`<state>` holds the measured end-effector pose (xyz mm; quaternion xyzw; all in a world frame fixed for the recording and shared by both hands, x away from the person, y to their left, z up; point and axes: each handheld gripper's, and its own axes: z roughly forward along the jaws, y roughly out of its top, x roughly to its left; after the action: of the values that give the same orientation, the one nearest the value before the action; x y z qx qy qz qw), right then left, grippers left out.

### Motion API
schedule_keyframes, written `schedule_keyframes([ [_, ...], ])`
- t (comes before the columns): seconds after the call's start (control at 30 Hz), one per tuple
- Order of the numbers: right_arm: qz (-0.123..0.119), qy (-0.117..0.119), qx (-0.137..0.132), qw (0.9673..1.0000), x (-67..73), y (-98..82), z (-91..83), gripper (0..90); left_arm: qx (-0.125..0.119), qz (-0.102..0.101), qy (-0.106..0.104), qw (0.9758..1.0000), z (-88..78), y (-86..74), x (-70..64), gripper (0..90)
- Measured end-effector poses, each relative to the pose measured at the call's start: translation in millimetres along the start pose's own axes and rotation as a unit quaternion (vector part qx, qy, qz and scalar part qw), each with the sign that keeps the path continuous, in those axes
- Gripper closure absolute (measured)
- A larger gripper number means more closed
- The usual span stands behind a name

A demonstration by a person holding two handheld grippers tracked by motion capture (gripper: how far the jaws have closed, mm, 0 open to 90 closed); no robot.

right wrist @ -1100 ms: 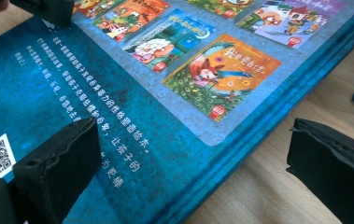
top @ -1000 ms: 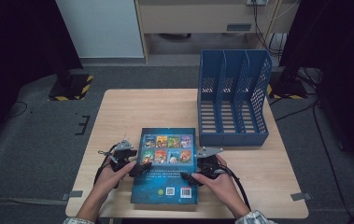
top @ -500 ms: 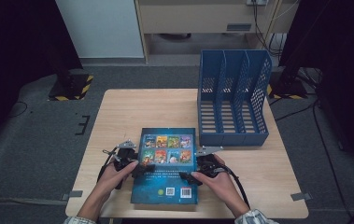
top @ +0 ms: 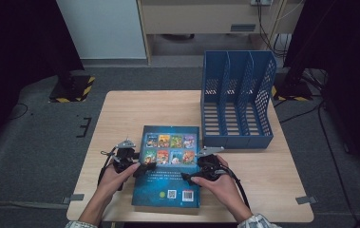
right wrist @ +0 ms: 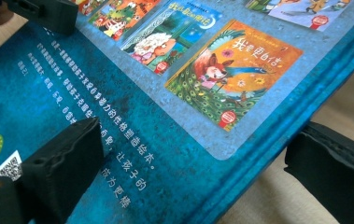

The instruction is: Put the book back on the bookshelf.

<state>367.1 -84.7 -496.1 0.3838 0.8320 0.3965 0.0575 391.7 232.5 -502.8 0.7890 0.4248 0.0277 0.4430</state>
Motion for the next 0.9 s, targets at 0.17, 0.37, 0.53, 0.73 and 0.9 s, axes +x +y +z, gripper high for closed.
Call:
schedule_keyframes([
  [0.17,-0.003,-0.013,-0.008,0.9999,0.6,7.1,-3.8,10.8,-0.010,-0.003,0.010,0.9999,-6.7,2.8,0.6,18.3],
  [0.37,-0.010,-0.020,-0.004,0.9997,-1.1,22.3,-0.4,13.3,-0.022,-0.012,0.028,0.9993,-13.6,11.0,1.5,22.1],
  [0.53,-0.011,-0.023,-0.015,0.9996,-3.7,33.5,0.5,15.6,-0.025,-0.003,0.044,0.9987,-17.7,20.9,2.1,22.4],
  [0.73,-0.018,-0.042,-0.022,0.9987,-3.2,51.1,0.6,18.4,-0.027,0.019,0.067,0.9972,-26.4,34.6,-0.3,23.2],
  [0.9,-0.025,-0.051,-0.030,0.9980,-5.1,63.9,-5.1,25.3,-0.035,0.026,0.072,0.9964,-33.8,44.5,2.3,27.5],
])
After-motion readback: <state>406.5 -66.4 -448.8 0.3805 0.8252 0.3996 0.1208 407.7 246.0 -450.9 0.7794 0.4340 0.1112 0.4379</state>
